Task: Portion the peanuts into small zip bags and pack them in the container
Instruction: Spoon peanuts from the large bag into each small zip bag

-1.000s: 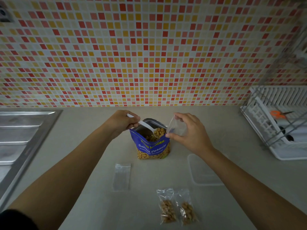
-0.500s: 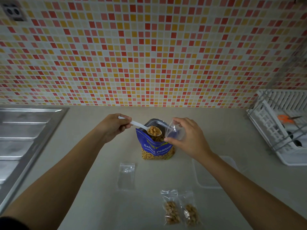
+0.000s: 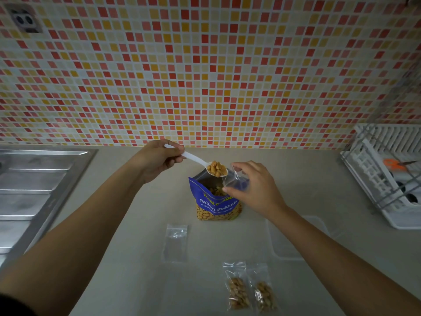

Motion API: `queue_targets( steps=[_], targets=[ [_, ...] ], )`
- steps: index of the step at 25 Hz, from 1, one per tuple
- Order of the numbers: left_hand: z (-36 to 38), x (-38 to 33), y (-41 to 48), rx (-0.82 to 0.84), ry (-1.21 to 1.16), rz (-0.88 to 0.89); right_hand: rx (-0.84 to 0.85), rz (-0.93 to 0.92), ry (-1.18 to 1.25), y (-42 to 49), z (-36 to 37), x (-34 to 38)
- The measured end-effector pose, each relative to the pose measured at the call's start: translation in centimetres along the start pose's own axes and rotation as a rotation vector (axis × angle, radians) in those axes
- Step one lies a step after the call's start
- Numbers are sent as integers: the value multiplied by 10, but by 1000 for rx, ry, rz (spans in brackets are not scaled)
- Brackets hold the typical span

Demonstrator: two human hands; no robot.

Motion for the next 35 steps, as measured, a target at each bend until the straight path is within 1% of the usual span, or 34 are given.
queue_targets(
  steps=[5,10,15,17,20,24,29,35],
  targets=[
    [6,-1,0,18,60,19,10,18,-3,4,1,4],
    [17,-12,0,40,164,79,22,38,9,9,3,9],
    [30,-25,5,94,270,124,10,78,70,16,6,11],
    [37,-32,5,113,263,162,-18,96,120,17,5,11],
    [43,-39,7,88,242,202,-35,121,177,17,2,10],
    [40,-32,10,74,295,172,-26,122,133,17,2,6],
    [35,-21,9,79,299,107,58,117,35,15,8,5],
    [27,-28,8,29,256,115,59,132,25,16,8,7]
  ],
)
Point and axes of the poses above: each hand's wrist, its own y-axis towards the middle knuckle, its own z-axis out of the palm, x = y × z, the point moved 1 cm from there along y, towards the middle knuckle, and after that the axes turned 7 degrees about z, right-handed, at the moved point
